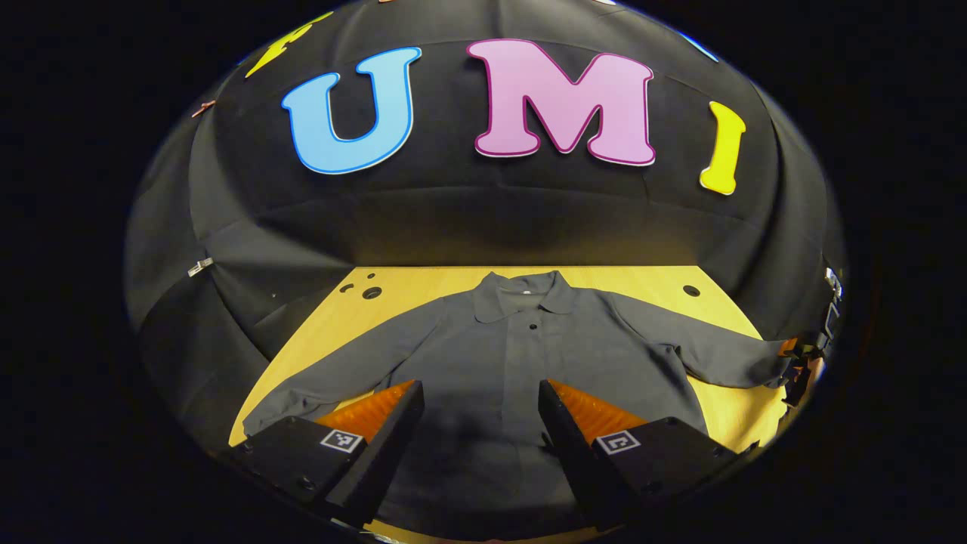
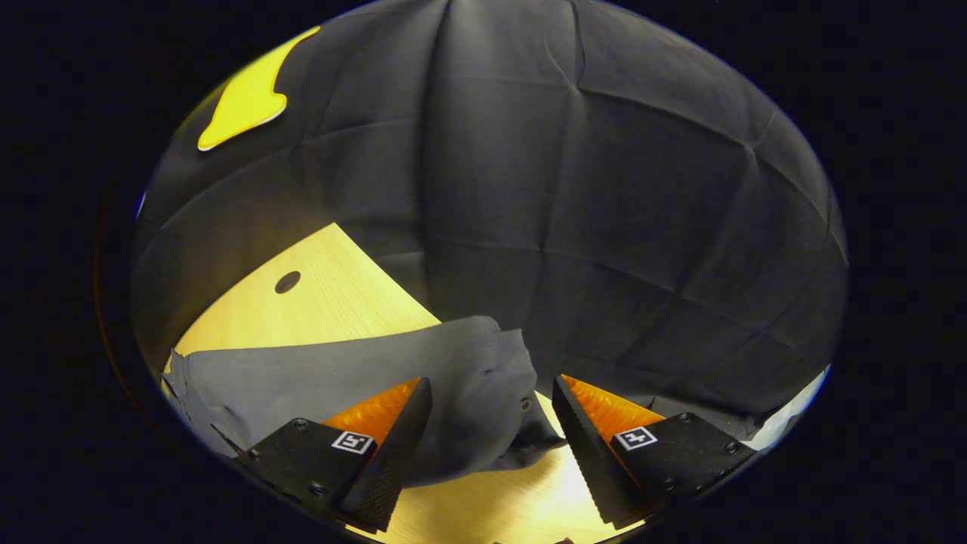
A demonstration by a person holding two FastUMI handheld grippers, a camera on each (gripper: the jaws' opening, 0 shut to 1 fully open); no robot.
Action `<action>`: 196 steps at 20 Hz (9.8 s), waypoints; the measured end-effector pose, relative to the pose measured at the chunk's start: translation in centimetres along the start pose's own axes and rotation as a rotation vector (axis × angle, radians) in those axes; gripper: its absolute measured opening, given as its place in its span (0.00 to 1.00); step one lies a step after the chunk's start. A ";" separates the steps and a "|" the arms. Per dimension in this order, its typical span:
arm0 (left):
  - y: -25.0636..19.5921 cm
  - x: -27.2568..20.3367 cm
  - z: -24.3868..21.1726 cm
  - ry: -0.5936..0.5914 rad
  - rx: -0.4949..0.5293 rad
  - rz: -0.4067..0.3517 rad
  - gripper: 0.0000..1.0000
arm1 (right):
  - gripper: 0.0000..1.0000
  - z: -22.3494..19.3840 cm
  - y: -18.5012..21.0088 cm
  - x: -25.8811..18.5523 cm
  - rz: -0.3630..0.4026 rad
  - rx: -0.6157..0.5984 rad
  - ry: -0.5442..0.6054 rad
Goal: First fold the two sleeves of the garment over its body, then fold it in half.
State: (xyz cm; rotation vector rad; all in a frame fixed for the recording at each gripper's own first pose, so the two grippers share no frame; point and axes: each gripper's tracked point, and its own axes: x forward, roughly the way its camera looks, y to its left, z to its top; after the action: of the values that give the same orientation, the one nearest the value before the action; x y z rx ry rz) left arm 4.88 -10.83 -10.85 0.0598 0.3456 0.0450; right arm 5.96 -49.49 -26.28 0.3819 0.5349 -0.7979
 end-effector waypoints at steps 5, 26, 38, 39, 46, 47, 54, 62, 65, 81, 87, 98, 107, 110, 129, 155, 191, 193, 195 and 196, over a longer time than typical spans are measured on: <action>-0.2 0.5 0.0 0.006 0.014 -0.002 0.99 | 0.99 -1.8 -0.4 2.2 0.009 0.033 0.101; 3.7 -1.9 -1.3 -0.003 -0.028 0.064 0.98 | 0.08 6.4 6.5 -4.6 0.183 -0.109 -0.056; 9.3 -4.5 -3.2 -0.003 -0.052 0.093 0.98 | 0.08 12.5 22.0 -16.0 0.400 -0.274 -0.233; 10.0 -4.5 -3.0 -0.009 -0.052 0.099 0.98 | 0.08 12.4 23.3 -16.8 0.409 -0.292 -0.243; 13.1 -4.2 -3.3 -0.043 -0.123 0.118 0.98 | 0.08 10.4 34.5 -23.9 0.571 -0.368 -0.266; 13.8 -4.3 -3.5 -0.043 -0.136 0.128 0.98 | 0.08 9.4 36.3 -24.9 0.599 -0.386 -0.261; 18.4 -5.6 -6.0 -0.019 -0.185 0.230 0.98 | 0.08 0.5 47.4 -30.1 0.783 -0.518 -0.175; 22.7 -7.4 -9.4 0.036 -0.270 0.332 0.98 | 0.08 -9.6 55.5 -35.1 0.935 -0.666 -0.089; 23.9 -7.9 -10.3 0.048 -0.295 0.366 0.98 | 0.08 -14.3 57.4 -36.5 0.978 -0.731 -0.040; 27.8 -9.3 -14.1 0.097 -0.407 0.472 0.98 | 0.71 -29.1 58.4 -43.8 1.179 -0.972 0.155; 32.3 -7.9 -16.5 0.104 -0.442 0.537 0.99 | 0.99 -25.9 54.1 -44.1 1.141 -0.956 0.101; 39.4 -0.7 -21.0 0.180 -0.457 0.582 0.99 | 0.99 -18.5 41.1 -40.8 0.951 -0.839 0.055; 41.5 5.2 -22.2 0.227 -0.375 0.524 0.98 | 0.99 -16.8 31.6 -38.0 0.778 -0.717 0.091; 41.6 6.3 -22.1 0.225 -0.374 0.484 0.97 | 0.99 -17.0 29.7 -37.8 0.750 -0.690 0.104; 40.2 5.7 -15.6 0.067 -0.335 0.350 0.06 | 0.99 -17.8 23.3 -37.8 0.658 -0.539 0.114; -0.4 10.0 12.8 -0.157 -0.174 -0.253 0.05 | 0.99 -12.8 16.2 -26.5 0.620 -0.373 0.200; 12.3 2.4 -14.3 0.277 -0.044 -0.056 0.98 | 0.99 -21.2 13.5 -23.8 0.534 -0.416 0.469; 15.0 1.0 -17.6 0.323 -0.054 -0.018 0.98 | 0.99 -22.1 13.0 -23.9 0.499 -0.419 0.479; 16.7 -0.2 -19.8 0.351 -0.070 0.000 0.98 | 0.99 -23.0 12.8 -24.1 0.473 -0.396 0.487; 17.3 -0.5 -20.6 0.359 -0.075 0.003 0.98 | 0.99 -23.6 12.6 -24.2 0.462 -0.394 0.496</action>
State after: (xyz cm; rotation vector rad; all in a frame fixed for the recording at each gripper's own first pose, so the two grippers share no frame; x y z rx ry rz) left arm -3.17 7.44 -28.85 -0.0230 0.7018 0.0715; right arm -5.69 -15.54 -29.56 0.3175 1.0037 -0.1328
